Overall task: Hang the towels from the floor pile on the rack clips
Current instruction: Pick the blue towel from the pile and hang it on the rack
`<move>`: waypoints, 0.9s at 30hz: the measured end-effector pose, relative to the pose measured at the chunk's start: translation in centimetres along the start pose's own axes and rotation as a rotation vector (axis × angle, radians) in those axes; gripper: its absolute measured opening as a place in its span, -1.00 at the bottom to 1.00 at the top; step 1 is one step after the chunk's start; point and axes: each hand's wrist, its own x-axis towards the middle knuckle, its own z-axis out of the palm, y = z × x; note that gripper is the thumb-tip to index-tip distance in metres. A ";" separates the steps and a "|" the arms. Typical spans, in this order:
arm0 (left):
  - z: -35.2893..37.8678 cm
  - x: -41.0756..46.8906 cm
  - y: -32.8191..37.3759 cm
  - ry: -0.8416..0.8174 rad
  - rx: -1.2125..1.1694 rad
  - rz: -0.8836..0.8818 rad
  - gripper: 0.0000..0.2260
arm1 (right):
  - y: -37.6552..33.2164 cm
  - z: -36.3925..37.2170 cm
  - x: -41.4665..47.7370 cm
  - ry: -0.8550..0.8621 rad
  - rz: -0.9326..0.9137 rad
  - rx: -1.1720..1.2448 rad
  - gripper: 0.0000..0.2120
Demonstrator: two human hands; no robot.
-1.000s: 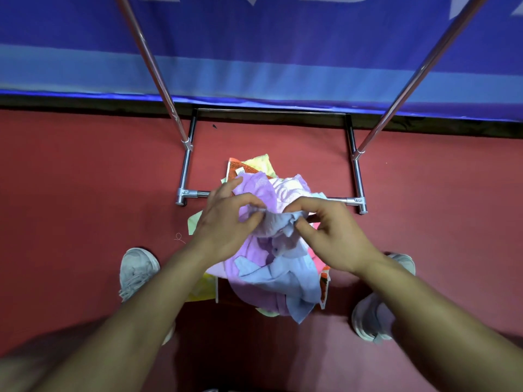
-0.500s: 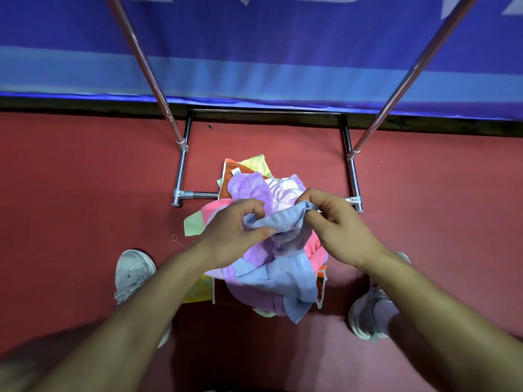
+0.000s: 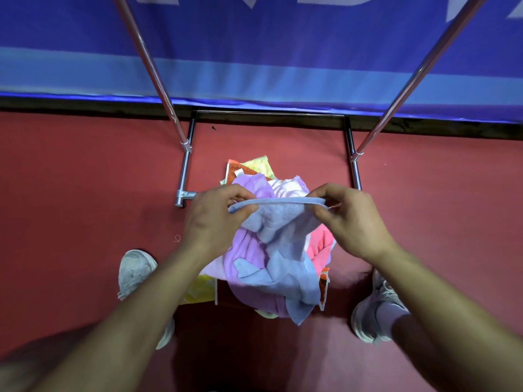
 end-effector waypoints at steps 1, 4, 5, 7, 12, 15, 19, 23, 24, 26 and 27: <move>0.0 0.0 -0.1 0.019 0.047 0.025 -0.95 | -0.1 -0.1 0.1 0.013 0.017 -0.012 -0.88; -0.1 -0.2 0.0 0.053 0.150 0.082 -0.97 | -0.2 0.0 0.2 0.023 0.038 -0.021 -0.90; -0.1 -0.2 0.2 0.065 0.164 0.090 -0.98 | -0.3 0.0 0.3 0.027 0.038 -0.016 -0.90; -0.2 -0.2 0.6 0.086 0.163 0.078 -0.96 | -0.4 -0.1 0.5 0.034 0.043 0.020 -0.87; -0.8 0.0 1.2 0.041 -0.033 0.102 -0.78 | -0.4 -0.8 1.0 0.016 0.056 0.133 -0.68; -1.3 0.3 1.0 -0.023 -0.023 0.140 -0.67 | -0.5 -1.5 1.3 0.003 0.044 0.172 -0.75; -1.4 0.5 0.6 -0.003 0.095 0.149 -0.76 | -0.5 -2.2 1.4 -0.011 0.029 0.202 -0.85; -0.7 0.8 1.1 0.057 -0.185 -0.030 -0.87 | -0.7 -1.7 1.7 0.079 0.063 0.283 -0.82; -0.5 0.9 1.2 0.083 -0.206 -0.026 -0.92 | -0.9 -1.6 1.7 0.083 0.060 0.290 -0.82; -0.5 1.1 1.6 0.135 -0.204 0.016 -0.98 | -1.7 -1.8 1.7 0.085 0.040 0.295 -0.84; -0.7 1.2 1.9 0.160 -0.205 0.046 -0.96 | -2.1 -2.0 1.7 0.091 0.027 0.293 -0.85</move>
